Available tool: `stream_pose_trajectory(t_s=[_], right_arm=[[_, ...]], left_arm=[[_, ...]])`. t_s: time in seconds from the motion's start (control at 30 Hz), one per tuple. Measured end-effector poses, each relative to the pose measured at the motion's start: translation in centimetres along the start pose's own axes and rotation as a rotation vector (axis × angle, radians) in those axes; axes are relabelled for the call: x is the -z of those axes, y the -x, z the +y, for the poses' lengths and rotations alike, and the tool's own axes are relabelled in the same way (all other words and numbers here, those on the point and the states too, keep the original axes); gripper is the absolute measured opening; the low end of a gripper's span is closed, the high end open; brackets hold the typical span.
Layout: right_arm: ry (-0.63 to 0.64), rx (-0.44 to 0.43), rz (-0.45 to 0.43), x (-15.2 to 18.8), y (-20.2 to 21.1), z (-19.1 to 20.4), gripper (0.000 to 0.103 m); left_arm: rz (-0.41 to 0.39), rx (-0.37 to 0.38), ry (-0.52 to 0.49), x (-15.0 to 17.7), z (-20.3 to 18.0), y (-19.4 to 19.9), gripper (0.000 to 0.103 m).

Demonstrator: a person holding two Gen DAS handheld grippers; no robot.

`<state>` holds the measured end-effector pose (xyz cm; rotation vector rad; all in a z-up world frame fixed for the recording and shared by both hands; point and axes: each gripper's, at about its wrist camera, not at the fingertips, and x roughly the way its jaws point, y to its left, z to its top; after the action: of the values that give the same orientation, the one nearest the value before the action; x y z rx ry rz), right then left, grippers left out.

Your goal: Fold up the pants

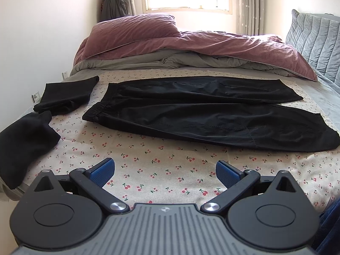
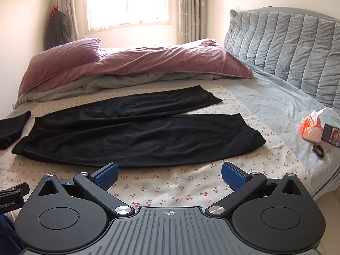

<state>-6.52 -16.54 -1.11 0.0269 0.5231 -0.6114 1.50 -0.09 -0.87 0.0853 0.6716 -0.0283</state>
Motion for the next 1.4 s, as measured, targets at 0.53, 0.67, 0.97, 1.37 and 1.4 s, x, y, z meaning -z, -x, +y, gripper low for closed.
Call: stream_pose_trajectory(t_s=[0.53,0.67,0.97,1.37,1.4], right_arm=[[0.171,-0.014,-0.003,-2.8,-10.5,2.1,0.103],[0.189,-0.136,0.031,-3.7,-14.9,0.7,0.103],[0.402,-0.262,0.109,-2.6,-22.8,5.0,0.103],[0.589,-0.393,0.239,1.8,-24.8,9.0,0.033],[0.588,-0.397,0.235,1.7,-25.0,8.9,0.027]], left_arm=[[0.107,-0.036,0.208,-6.0,7.9,-10.8,0.103],[0.201,-0.089,0.359,-7.6,12.7,-14.9,0.103],[0.245,-0.08,0.802,-7.4,19.6,-24.8,0.079],[0.151,-0.161,0.704,-8.8,19.3,-27.0,0.005],[0.132,-0.157,0.702,-8.9,19.4,-26.3,0.005]])
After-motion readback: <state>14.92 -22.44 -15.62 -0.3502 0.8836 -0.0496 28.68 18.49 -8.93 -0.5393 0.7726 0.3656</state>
